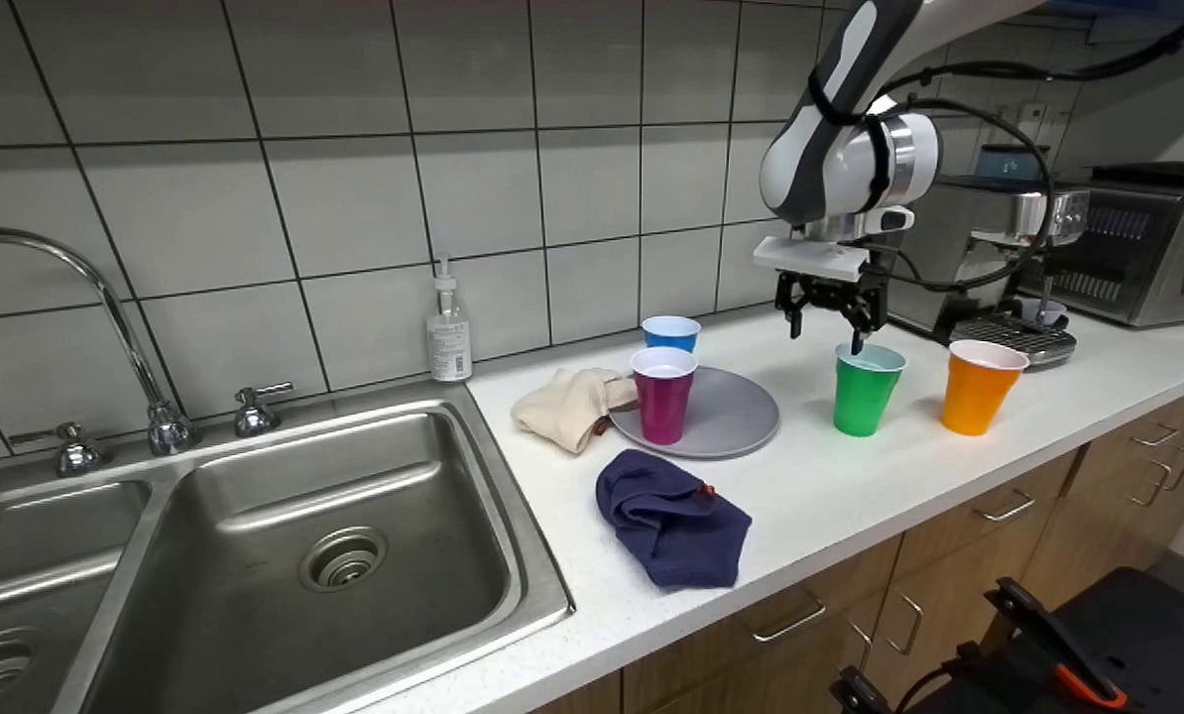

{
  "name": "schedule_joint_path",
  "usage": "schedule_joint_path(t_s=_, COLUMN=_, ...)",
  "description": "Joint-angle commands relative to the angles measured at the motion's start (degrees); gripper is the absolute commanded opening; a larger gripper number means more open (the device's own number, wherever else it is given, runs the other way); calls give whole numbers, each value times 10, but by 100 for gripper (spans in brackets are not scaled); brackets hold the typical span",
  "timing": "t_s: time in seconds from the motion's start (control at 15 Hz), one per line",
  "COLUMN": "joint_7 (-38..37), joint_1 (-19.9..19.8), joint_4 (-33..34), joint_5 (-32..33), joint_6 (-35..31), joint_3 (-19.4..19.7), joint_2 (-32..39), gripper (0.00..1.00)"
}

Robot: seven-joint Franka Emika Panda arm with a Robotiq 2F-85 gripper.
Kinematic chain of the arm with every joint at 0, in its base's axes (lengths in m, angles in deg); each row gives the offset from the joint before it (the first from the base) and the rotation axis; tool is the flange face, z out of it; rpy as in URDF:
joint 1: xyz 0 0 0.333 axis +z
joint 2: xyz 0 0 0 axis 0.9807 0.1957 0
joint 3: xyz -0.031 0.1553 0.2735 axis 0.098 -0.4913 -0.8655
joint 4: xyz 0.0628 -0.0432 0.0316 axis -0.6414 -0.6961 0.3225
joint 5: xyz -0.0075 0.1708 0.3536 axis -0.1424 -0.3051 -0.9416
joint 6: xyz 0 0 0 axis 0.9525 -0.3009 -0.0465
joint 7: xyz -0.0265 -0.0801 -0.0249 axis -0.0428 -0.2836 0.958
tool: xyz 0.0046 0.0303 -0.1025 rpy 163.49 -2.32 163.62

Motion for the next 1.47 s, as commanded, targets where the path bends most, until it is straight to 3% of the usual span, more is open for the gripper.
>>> schedule_joint_path(t_s=0.0, joint_7=-11, joint_1=-5, joint_4=37, joint_5=-9, joint_6=32, joint_3=-1, joint_2=26, gripper=100)
schedule_joint_path(t_s=0.13, joint_7=-7, joint_1=-7, joint_4=40, joint_5=-13, joint_6=35, joint_3=-3, joint_2=29, gripper=100)
schedule_joint_path(t_s=0.2, joint_7=-6, joint_1=-7, joint_4=41, joint_5=-15, joint_6=35, joint_3=-3, joint_2=29, gripper=75)
schedule_joint_path(t_s=0.33, joint_7=-3, joint_1=-8, joint_4=42, joint_5=-19, joint_6=33, joint_3=-4, joint_2=30, gripper=66)
schedule_joint_path(t_s=0.87, joint_7=-4, joint_1=-7, joint_4=44, joint_5=-19, joint_6=35, joint_3=-2, joint_2=29, gripper=3)
schedule_joint_path(t_s=1.4, joint_7=-6, joint_1=-4, joint_4=48, joint_5=-8, joint_6=77, joint_3=4, joint_2=20, gripper=1)
